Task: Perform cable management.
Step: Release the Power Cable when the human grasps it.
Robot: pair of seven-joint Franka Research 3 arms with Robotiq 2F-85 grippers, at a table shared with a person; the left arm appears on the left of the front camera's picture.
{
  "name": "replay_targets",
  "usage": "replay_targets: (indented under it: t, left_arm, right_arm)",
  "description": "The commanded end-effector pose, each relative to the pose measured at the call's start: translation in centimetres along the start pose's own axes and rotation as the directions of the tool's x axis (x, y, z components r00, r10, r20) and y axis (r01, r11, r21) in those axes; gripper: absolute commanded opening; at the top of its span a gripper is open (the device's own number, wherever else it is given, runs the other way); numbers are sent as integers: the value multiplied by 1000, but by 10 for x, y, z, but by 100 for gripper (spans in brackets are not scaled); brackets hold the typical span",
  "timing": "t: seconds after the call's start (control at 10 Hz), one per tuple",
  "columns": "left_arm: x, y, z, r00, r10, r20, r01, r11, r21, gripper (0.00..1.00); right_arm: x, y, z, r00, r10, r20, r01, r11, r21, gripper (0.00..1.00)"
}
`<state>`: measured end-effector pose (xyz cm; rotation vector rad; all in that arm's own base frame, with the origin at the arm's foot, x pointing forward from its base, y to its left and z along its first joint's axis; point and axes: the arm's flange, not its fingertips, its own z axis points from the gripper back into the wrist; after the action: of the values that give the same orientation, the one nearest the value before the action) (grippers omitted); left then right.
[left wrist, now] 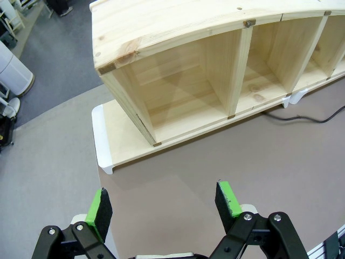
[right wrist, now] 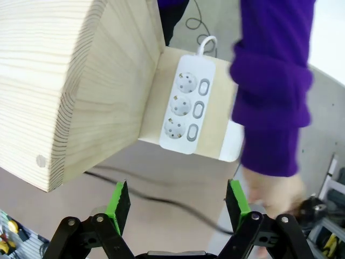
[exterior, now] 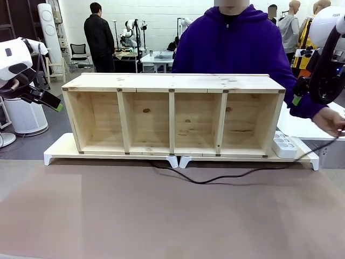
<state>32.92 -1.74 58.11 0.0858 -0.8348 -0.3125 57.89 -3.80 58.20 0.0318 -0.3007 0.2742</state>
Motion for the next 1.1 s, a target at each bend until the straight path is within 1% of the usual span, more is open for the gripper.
replay_targets:
  t: [0.0,1.0]
  left_arm:
    - [-1,1,0,1000,2,0,-2,1000,2,100]
    - [-1,1,0,1000,2,0,-2,1000,2,100]
  right_arm:
    - [-1,0,0,1000,-2,-4,2,1000,3,92]
    - [-1,0,0,1000,-2,-4,2,1000,3,92]
